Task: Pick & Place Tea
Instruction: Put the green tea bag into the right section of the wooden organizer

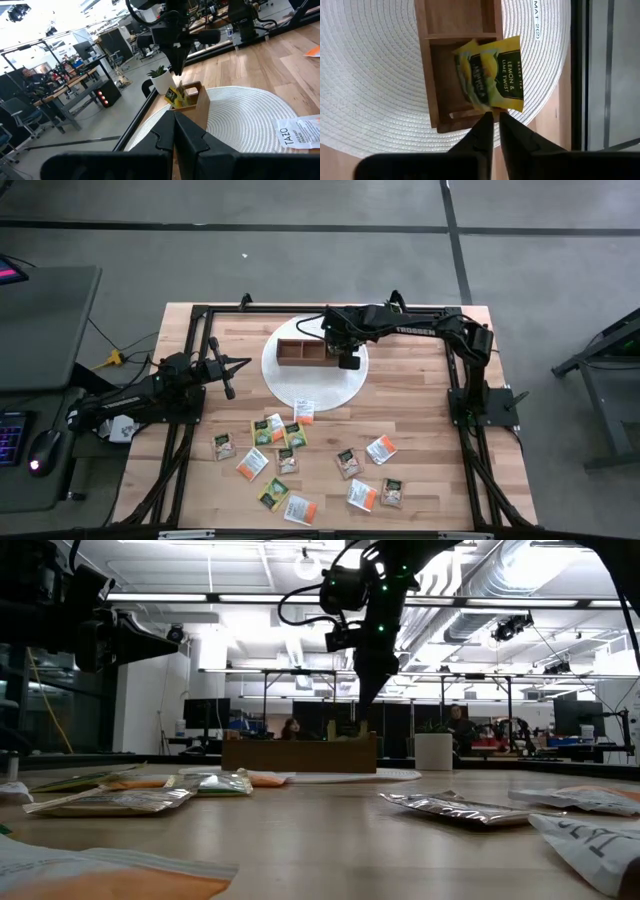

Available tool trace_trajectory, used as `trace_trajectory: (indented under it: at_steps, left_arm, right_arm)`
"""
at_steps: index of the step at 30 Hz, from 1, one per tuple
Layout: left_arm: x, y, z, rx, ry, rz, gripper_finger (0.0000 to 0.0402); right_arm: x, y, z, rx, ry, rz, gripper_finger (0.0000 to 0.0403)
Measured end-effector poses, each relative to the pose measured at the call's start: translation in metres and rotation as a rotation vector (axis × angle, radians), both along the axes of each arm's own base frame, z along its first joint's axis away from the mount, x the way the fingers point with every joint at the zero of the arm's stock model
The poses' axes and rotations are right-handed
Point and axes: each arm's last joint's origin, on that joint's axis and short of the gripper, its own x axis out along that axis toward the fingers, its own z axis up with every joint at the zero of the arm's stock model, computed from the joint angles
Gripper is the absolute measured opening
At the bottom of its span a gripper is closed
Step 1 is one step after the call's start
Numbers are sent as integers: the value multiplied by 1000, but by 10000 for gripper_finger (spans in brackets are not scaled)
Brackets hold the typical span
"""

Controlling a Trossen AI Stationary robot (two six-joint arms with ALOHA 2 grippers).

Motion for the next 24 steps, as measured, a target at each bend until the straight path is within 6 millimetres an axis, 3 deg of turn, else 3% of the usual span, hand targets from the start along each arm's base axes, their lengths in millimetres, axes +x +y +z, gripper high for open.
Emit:
trace_trajectory:
  at_steps: [8,15,24]
  left_arm:
    - [0,0,0,0,0,0,1]
    - [0,0,0,0,0,0,1]
    - [0,0,0,0,0,0,1]
  right_arm:
    - [1,0,1,1,-18,-26,110]
    - [7,9,14,24,-76,-112,160]
    - [25,56,28,218,-191,-115,204]
